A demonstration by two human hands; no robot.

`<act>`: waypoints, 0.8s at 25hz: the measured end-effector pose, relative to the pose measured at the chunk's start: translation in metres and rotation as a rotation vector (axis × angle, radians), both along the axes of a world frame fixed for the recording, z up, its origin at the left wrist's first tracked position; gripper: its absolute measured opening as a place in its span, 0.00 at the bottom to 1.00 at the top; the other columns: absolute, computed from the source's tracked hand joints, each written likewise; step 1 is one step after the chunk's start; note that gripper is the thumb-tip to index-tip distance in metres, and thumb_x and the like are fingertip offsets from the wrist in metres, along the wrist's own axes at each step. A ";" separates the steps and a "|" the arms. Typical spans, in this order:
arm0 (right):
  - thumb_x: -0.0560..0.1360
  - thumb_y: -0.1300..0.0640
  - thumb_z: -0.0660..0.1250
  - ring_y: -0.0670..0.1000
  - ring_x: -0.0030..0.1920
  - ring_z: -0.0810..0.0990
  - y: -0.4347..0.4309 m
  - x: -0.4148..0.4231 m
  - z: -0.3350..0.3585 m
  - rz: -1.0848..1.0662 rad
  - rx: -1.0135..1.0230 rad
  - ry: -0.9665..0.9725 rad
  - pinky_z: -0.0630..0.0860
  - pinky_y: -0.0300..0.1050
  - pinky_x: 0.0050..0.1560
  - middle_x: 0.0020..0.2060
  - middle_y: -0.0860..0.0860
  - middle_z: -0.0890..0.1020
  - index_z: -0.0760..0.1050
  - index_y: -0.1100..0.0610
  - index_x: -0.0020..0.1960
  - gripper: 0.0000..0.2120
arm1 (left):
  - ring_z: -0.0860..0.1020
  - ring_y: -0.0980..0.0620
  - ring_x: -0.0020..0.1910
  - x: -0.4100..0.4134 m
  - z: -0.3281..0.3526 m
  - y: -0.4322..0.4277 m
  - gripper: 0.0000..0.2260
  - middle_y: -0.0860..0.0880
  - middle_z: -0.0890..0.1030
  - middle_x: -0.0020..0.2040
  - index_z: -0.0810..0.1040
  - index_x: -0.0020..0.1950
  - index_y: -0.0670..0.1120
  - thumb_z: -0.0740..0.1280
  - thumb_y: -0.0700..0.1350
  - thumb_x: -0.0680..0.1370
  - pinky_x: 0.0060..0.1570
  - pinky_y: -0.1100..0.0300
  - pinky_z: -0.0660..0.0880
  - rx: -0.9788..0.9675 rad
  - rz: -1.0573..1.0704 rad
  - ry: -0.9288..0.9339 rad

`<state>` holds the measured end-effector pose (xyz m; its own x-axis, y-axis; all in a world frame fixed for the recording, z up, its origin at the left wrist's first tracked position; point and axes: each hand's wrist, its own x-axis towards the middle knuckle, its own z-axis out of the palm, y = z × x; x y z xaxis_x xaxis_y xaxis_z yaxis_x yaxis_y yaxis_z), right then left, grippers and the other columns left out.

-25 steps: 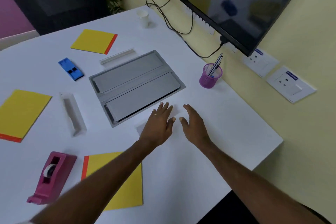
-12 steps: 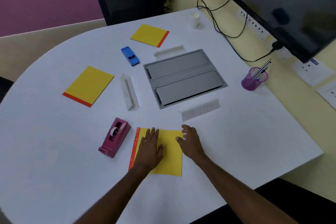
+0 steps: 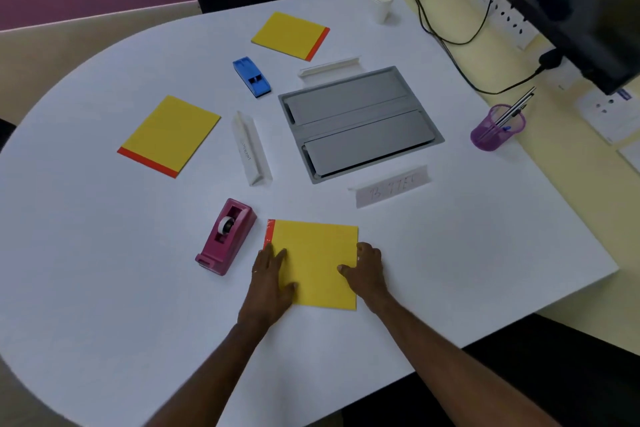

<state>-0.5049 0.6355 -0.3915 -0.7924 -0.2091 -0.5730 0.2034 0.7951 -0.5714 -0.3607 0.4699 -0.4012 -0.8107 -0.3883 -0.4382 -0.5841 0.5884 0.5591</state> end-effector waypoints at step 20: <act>0.79 0.61 0.67 0.56 0.69 0.74 0.014 -0.085 0.065 0.540 -0.185 0.476 0.69 0.51 0.71 0.68 0.57 0.77 0.72 0.61 0.72 0.21 | 0.82 0.53 0.61 -0.047 0.056 -0.026 0.22 0.54 0.82 0.65 0.70 0.74 0.60 0.68 0.48 0.81 0.59 0.51 0.80 0.707 0.243 0.323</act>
<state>-0.5900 0.6495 -0.3263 -0.7061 -0.6995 -0.1105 -0.4916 0.5965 -0.6345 -0.4082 0.4440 -0.3456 -0.8678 -0.2886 -0.4046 -0.3962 -0.0897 0.9138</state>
